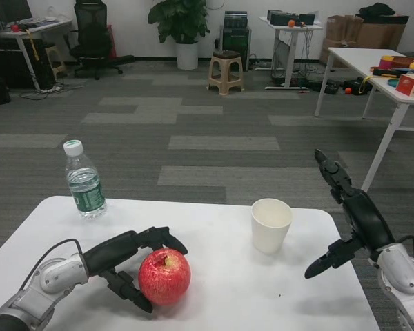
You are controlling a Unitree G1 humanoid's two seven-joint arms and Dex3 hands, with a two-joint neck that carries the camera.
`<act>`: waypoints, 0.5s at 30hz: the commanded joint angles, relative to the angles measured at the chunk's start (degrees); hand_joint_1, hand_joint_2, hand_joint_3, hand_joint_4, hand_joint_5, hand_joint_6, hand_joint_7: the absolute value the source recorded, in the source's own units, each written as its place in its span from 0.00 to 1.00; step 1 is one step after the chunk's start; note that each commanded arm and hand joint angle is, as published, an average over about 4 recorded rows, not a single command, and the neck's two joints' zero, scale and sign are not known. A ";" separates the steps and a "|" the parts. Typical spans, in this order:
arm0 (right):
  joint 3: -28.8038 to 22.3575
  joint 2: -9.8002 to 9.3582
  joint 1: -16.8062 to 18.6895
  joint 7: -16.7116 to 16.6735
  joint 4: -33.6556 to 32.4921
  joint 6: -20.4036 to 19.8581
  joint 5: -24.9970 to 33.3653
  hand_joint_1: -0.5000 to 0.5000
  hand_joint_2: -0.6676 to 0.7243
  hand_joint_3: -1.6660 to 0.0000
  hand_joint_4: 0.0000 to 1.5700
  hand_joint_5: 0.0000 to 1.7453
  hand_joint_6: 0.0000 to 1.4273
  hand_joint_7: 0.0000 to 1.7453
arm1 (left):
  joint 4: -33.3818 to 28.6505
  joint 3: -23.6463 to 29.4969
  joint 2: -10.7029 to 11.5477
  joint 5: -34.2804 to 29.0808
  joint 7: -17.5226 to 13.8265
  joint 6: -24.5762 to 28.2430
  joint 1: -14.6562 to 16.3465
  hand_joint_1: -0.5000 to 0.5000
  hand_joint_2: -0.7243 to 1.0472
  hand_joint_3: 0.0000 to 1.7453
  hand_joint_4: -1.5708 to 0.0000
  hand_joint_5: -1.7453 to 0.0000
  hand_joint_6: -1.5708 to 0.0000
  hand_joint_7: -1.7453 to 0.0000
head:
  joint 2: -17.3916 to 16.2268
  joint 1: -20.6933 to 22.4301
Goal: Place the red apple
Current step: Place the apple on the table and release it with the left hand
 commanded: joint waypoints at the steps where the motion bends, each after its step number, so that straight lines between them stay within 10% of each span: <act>1: 0.08 0.47 -0.11 -0.28 -0.79 -0.48 0.36 0.00 0.55 1.00 0.00 0.00 0.00 0.00 | 2.10 -0.60 0.22 1.55 -1.07 2.19 2.16 0.04 0.95 0.04 1.00 0.35 0.55 0.59 | -0.03 0.09; 7: 0.08 0.49 0.03 -0.28 -0.92 -0.46 0.36 0.00 0.55 1.00 0.00 0.00 0.00 0.00 | 2.38 -0.18 0.07 1.38 -1.07 2.24 2.60 0.04 0.95 0.00 1.00 0.59 0.60 0.75 | -0.14 0.52; 15: 0.17 0.29 -0.02 -0.28 -0.74 -0.44 0.36 0.00 0.55 0.99 0.00 0.00 0.00 0.00 | 2.76 1.29 -0.70 1.33 -0.99 2.24 3.17 0.03 1.00 0.00 1.00 0.65 0.62 0.78 | -0.22 0.59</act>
